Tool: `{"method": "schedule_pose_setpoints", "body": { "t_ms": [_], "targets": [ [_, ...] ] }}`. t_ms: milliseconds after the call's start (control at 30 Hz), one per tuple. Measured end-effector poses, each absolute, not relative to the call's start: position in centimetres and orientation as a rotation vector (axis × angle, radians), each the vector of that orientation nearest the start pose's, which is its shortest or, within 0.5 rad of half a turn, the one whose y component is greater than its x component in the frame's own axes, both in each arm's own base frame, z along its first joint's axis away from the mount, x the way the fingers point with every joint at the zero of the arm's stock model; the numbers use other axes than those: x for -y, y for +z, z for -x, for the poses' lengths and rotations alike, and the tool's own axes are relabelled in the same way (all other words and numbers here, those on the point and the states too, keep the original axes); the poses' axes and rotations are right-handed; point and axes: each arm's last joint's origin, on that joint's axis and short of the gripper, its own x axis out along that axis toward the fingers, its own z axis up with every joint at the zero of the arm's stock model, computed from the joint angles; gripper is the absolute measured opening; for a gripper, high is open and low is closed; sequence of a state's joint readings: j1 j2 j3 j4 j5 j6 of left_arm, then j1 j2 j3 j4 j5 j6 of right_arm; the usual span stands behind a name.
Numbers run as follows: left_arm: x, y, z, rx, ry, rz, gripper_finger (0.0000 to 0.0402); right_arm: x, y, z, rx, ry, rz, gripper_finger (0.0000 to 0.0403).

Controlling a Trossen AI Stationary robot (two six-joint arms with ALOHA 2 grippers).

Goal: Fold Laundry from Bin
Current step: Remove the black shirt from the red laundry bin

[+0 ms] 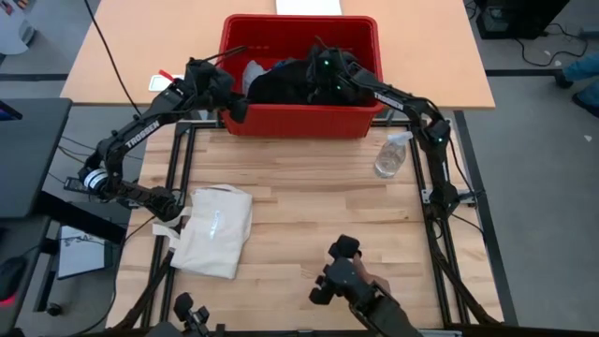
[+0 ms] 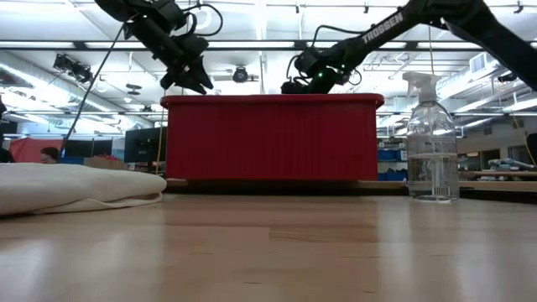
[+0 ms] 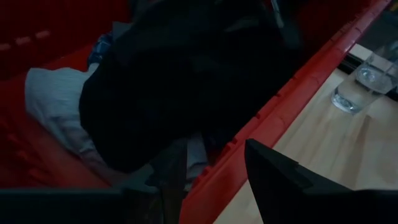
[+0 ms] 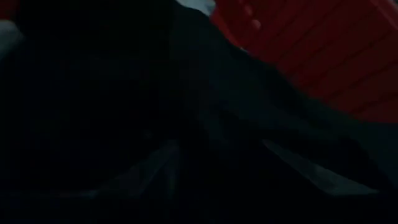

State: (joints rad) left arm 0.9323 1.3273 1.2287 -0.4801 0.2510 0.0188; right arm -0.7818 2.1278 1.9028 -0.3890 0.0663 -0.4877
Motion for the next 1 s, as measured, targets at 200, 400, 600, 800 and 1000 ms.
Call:
{"method": "schedule_pose_setpoints", "body": {
  "t_ms": [200,400,600,800,1000],
  "targets": [
    [-22.4,34.0,-17.5,-0.529,0.658,0.331,0.0167,35.9,26.4,-34.5,-0.794,-0.723,0.185,0.0181],
    [-22.4,34.0,-17.5,-0.538,0.664,0.333,0.0167,36.9,26.1,-33.9,-0.764,-0.739,0.136,0.0033],
    [-22.5,34.0,-17.3,-0.54,0.685,0.328,0.0167,37.0,27.8,-33.6,-0.717,-0.777,0.083,0.0009],
    [-22.5,34.0,-17.3,-0.538,0.689,0.327,0.0167,35.9,33.9,-34.0,-0.593,-0.784,0.14,0.0004],
    [-22.2,34.3,-17.0,-0.532,0.689,0.322,0.0167,32.8,41.3,-33.3,-0.42,-0.777,0.209,0.0002]
  ]
}}
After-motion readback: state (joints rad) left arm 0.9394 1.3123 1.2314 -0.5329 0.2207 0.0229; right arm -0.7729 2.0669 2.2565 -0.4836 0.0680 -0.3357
